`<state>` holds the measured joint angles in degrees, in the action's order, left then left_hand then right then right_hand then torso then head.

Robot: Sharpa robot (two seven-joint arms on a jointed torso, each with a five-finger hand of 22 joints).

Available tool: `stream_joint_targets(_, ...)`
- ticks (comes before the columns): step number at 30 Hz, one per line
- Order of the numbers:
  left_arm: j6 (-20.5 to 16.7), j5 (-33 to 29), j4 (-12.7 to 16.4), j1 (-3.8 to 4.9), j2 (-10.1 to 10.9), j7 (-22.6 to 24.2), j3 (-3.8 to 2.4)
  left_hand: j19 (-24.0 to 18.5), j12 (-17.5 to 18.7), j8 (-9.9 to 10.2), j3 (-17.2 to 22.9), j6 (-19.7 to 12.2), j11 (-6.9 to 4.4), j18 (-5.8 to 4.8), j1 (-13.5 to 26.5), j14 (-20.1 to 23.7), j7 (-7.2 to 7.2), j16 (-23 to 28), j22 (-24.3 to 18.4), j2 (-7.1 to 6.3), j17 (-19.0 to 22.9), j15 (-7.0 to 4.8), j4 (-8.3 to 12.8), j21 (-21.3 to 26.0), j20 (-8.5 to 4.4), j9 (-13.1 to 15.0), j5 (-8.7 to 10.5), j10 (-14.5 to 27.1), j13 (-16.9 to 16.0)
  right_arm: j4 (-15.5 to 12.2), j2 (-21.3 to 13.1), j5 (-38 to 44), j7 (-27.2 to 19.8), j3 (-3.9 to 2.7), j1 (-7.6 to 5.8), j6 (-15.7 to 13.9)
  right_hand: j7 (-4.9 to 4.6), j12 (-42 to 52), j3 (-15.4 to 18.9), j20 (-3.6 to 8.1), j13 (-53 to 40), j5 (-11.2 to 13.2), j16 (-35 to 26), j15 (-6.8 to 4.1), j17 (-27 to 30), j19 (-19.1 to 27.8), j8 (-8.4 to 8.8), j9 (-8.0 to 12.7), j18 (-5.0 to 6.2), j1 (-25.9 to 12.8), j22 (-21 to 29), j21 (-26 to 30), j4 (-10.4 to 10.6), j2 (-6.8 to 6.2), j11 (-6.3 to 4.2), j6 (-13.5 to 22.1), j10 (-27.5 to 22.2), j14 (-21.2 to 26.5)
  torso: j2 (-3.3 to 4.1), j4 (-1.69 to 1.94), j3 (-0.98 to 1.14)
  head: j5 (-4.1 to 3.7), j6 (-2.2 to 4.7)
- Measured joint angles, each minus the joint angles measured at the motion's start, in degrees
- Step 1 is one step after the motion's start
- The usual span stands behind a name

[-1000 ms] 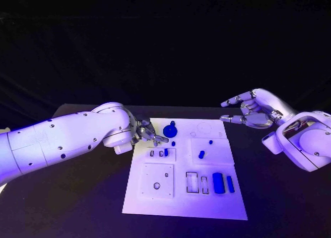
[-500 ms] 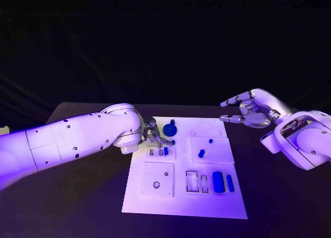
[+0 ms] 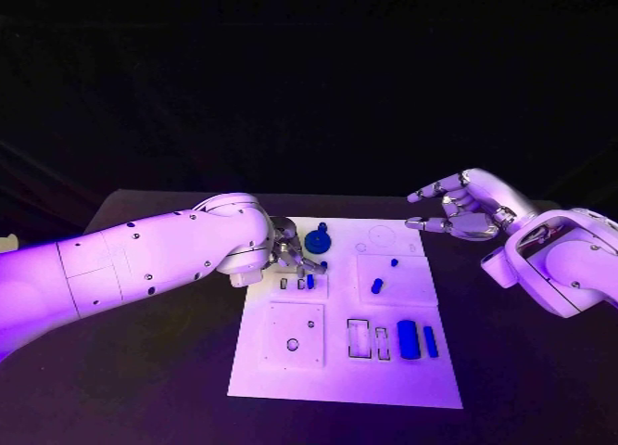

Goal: Assemble the parts on the task board

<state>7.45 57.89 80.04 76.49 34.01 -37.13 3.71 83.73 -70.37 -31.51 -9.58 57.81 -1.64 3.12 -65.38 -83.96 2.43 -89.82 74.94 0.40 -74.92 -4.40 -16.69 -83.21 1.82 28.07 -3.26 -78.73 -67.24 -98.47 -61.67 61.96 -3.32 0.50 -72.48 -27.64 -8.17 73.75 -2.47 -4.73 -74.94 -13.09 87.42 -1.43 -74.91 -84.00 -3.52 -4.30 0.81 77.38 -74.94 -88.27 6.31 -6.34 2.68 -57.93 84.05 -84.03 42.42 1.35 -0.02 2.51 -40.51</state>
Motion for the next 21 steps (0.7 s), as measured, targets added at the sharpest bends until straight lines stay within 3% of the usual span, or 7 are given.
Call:
stream_joint_targets(4, 0.6, 0.0, -0.2, 0.00, -0.1, -0.1, 0.02, 0.0, -0.3, -0.5, 0.2, -0.2, 0.00, -0.01, -0.7, 0.0, -0.19, 0.0, 0.0, 0.52, 0.0, 0.00, 0.2, -0.2, 0.00, 0.7, -0.23, 0.0, -0.2, 0.1, 0.1, 0.0, 0.1, 0.01, 0.08, 0.1, 0.00, 0.0, 0.0, 0.00, 0.0, 0.0, 0.0, 0.00, 0.0, 0.0, 0.00, 0.0, 0.00, 0.0, 0.0, 0.0, 0.0, 0.00, 0.00, 0.0, 0.0, 0.0, 0.03, 0.00, 0.00, -0.02, -0.06)
stream_joint_targets(21, 2.2, 0.1, -0.7, -0.03, -0.9, -0.2, 0.08, 0.2, -0.6, -1.5, 1.5, -0.4, -0.21, 0.00, -1.8, -0.2, -0.40, 0.0, 0.0, 0.43, 0.0, -0.21, 0.1, -0.5, -0.21, 2.1, -0.23, -0.2, -0.8, 0.3, 0.4, -0.1, 0.1, 0.02, 0.23, 0.3, 0.00, 0.0, 0.0, 0.00, 0.0, 0.0, 0.0, 0.00, 0.0, 0.0, 0.00, 0.0, 0.00, 0.0, 0.0, 0.0, 0.0, 0.00, 0.00, 0.0, 0.0, 0.0, 0.15, 0.17, -0.10, -0.19, -0.27)
